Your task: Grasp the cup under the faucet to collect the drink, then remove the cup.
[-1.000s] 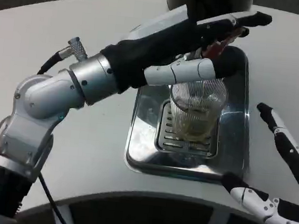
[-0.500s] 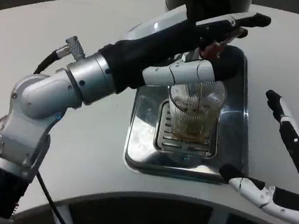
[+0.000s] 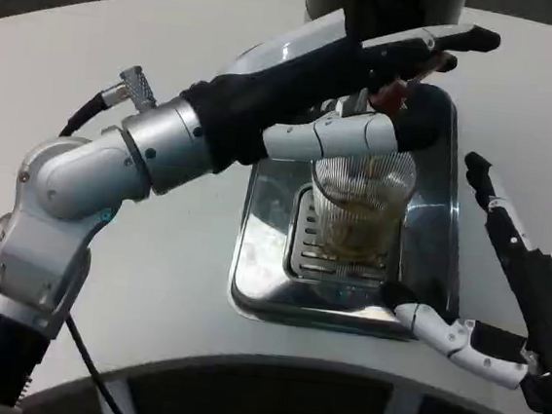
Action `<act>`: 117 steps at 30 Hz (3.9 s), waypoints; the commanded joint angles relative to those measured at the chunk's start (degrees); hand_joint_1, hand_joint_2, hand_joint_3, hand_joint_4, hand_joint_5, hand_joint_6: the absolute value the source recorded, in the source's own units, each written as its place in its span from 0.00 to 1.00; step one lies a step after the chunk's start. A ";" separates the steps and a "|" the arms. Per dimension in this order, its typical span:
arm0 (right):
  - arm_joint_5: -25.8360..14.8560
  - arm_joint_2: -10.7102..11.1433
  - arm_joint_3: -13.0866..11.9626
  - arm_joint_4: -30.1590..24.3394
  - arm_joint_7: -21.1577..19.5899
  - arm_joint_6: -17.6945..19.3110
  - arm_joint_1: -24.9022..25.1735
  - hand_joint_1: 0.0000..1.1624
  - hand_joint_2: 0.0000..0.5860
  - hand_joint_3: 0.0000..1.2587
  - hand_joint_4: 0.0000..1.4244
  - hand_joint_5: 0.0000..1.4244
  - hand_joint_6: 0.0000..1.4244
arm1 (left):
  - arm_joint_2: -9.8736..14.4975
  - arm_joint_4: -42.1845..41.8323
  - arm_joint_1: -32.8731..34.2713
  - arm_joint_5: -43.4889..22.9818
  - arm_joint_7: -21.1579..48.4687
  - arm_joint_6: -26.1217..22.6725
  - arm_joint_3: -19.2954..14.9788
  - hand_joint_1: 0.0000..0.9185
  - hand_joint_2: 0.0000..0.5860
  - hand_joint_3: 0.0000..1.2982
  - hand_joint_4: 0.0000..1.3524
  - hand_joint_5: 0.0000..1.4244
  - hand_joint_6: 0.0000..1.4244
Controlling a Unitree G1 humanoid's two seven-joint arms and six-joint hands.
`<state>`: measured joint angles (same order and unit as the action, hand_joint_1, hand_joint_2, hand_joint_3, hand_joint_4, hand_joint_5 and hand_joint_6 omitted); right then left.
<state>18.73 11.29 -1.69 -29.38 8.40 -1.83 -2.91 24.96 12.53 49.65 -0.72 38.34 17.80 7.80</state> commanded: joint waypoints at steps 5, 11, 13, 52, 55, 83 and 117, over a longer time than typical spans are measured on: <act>-0.10 -0.88 1.67 4.68 -2.75 0.07 3.59 0.62 0.38 0.00 0.00 0.00 0.00 | 0.98 -0.96 -1.76 0.99 1.69 -0.44 0.98 0.00 0.13 0.09 0.02 0.06 0.06; -0.36 -1.02 2.46 7.44 -3.68 0.12 6.20 0.62 0.39 0.00 0.00 0.00 0.00 | 1.20 -1.08 -1.70 0.89 1.77 -0.46 0.93 0.00 0.13 0.09 0.03 0.06 0.06; -0.62 -1.08 2.57 8.50 -3.94 0.24 7.11 0.62 0.39 0.00 0.00 0.00 0.00 | 1.25 -0.99 -1.65 0.80 1.70 -0.36 0.77 0.00 0.14 0.09 0.03 0.06 0.06; -3.56 -2.76 4.84 21.63 -6.53 2.00 17.32 0.68 0.35 0.00 0.00 0.00 0.00 | 1.71 0.87 -0.18 0.24 2.26 0.59 0.63 0.00 0.16 0.10 0.03 0.07 0.07; -3.57 -2.91 4.97 22.11 -6.67 2.05 17.63 0.68 0.35 0.00 0.00 0.00 0.00 | 1.78 0.94 -0.16 0.30 2.31 0.68 0.67 0.00 0.16 0.10 0.03 0.07 0.07; -4.45 -4.91 5.61 28.81 -9.21 2.62 21.80 0.66 0.36 0.00 0.00 0.00 0.00 | 2.58 2.41 0.71 0.98 2.68 1.66 0.70 0.01 0.16 0.11 0.04 0.08 0.07; -5.12 -8.76 6.94 35.70 -13.23 8.85 23.90 0.66 0.36 0.05 0.07 0.09 0.03 | 3.46 3.74 0.94 2.28 3.13 2.29 0.93 0.02 0.15 0.11 0.05 0.08 0.07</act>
<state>13.46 3.25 4.54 5.55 -4.06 5.25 21.39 27.14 15.30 51.63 -0.17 39.68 20.49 7.68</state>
